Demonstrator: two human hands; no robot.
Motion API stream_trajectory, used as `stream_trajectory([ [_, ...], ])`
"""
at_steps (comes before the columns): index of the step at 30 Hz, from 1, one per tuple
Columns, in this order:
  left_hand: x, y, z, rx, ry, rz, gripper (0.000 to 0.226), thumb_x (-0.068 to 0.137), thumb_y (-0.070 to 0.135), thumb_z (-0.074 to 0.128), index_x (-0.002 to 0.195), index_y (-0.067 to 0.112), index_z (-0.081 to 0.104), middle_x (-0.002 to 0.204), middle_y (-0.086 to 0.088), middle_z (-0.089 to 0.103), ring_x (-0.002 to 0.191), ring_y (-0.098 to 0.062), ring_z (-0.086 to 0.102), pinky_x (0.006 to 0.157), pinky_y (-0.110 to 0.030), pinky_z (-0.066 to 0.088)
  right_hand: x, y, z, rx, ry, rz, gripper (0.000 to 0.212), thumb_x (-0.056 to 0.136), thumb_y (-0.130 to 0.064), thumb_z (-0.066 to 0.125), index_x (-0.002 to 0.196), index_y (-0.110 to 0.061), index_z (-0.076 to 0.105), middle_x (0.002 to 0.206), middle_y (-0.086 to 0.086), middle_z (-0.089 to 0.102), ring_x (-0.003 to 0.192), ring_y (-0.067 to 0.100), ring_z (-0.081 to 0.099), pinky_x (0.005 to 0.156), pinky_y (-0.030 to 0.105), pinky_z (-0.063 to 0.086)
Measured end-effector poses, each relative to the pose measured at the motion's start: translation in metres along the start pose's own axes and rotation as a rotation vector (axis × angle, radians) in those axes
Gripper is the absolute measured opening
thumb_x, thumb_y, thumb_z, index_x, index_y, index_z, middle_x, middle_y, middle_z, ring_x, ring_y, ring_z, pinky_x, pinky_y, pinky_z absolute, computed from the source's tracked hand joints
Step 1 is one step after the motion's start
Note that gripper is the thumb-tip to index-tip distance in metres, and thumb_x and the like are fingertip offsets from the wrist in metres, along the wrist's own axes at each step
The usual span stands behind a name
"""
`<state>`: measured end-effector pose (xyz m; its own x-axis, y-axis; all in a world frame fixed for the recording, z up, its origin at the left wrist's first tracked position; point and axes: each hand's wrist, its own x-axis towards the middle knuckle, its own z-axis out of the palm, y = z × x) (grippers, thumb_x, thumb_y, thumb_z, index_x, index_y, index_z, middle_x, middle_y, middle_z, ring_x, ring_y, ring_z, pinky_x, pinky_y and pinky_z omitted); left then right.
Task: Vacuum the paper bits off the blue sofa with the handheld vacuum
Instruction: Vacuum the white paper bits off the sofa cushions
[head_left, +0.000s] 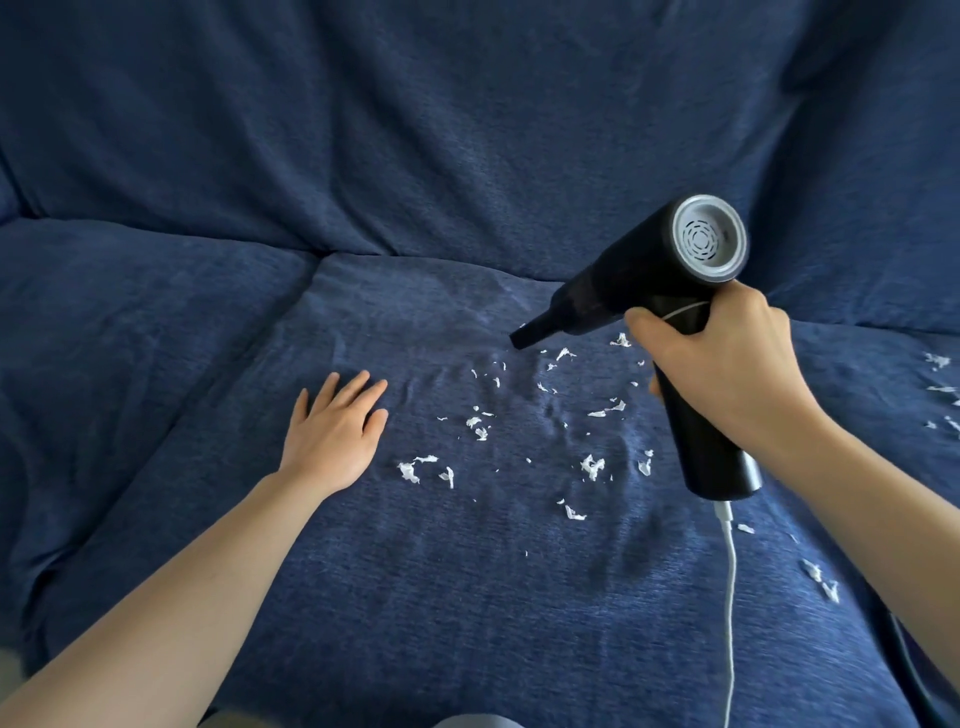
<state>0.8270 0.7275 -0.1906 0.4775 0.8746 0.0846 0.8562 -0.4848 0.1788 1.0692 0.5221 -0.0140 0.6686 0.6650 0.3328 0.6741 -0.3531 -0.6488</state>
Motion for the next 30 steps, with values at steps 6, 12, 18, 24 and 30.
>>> stream_trajectory([
  [6,-0.001,-0.003,0.002,0.007,0.002,-0.016,0.049,0.102,0.040,0.024,0.150,0.035,0.022,0.159,0.012,0.016,0.149,-0.016,0.004,0.120,-0.045,0.005,-0.012,-0.005,-0.002,0.005,-0.045,0.000,0.029,0.084,-0.041,0.063,0.076,-0.014,0.062,0.061,0.002,0.069,0.065,0.003,0.062,0.060,0.008,0.041],
  [12,-0.007,-0.005,0.003,0.008,0.002,-0.032,0.049,0.102,0.041,0.024,0.151,0.035,0.020,0.160,0.012,0.014,0.149,-0.015,0.003,0.121,-0.043,0.005,-0.027,-0.015,-0.004,0.040,-0.092,-0.026,0.028,0.083,-0.040,0.064,0.072,-0.015,0.059,0.056,-0.002,0.067,0.060,-0.002,0.065,0.054,0.001,0.039],
  [18,-0.010,-0.005,0.004,0.008,0.005,-0.033,0.050,0.102,0.041,0.023,0.151,0.035,0.018,0.160,0.011,0.012,0.149,-0.015,0.003,0.121,-0.042,0.004,-0.041,-0.020,-0.009,0.048,-0.132,-0.053,0.030,0.083,-0.039,0.065,0.067,-0.017,0.056,0.049,-0.006,0.067,0.055,0.002,0.064,0.055,0.004,0.040],
  [24,-0.013,-0.006,0.004,0.023,0.013,-0.037,0.050,0.102,0.041,0.023,0.151,0.034,0.018,0.160,0.011,0.012,0.149,-0.016,0.004,0.121,-0.042,0.005,-0.039,-0.014,-0.016,0.044,-0.106,-0.016,0.029,0.086,-0.037,0.065,0.069,-0.014,0.059,0.054,-0.002,0.065,0.056,-0.005,0.063,0.052,-0.001,0.038],
  [30,-0.013,-0.007,0.004,0.014,0.025,-0.033,0.050,0.102,0.039,0.025,0.151,0.033,0.022,0.159,0.010,0.016,0.148,-0.016,0.006,0.120,-0.043,0.006,-0.045,-0.008,-0.022,0.032,-0.087,0.004,0.030,0.087,-0.038,0.064,0.071,-0.014,0.062,0.054,-0.001,0.067,0.064,-0.009,0.062,0.052,-0.001,0.037],
])
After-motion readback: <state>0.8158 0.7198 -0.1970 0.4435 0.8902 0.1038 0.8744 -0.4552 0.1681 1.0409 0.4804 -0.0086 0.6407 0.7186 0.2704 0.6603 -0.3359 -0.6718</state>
